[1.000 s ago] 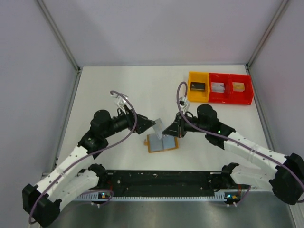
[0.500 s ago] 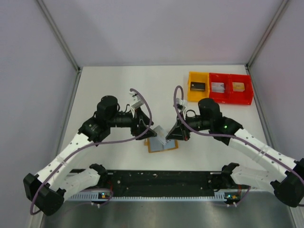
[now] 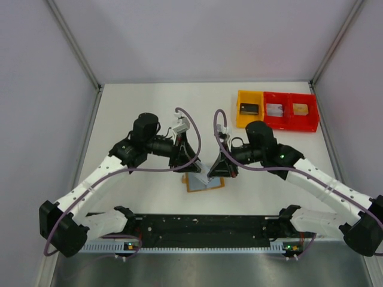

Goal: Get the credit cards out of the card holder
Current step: Remove the credit card from the card holder.

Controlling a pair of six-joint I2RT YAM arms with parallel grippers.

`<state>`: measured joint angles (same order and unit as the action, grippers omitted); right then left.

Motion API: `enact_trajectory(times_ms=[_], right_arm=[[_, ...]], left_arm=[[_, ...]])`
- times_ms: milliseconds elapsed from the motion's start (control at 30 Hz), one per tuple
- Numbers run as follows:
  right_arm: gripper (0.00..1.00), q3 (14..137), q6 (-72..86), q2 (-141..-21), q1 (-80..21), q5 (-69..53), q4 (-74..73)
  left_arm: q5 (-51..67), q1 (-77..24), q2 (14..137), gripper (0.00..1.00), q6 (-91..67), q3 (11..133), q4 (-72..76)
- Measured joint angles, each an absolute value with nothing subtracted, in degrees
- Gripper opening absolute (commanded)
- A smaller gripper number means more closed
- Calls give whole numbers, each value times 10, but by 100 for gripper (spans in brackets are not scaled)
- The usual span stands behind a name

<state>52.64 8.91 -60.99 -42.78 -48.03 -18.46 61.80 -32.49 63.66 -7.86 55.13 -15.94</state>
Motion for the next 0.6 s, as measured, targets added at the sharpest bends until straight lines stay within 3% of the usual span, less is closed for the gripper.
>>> enact_trajectory(times_ms=[167,233,467,600], right_arm=[[0,529,83,-621,-430,-475,-195],[2,530,83,-621,-430,-467,-196],[47,521,116,-594,-423,-399,-171],[63,461,169,-522,-391,-358,-90]], left_arm=[[636,-328,646,3,-79,560,-159],[635,-328,646,0,-78,561,-159],[570,-328,604,0,-143,501,-73],[458,-330,529,0,-253,409,45]])
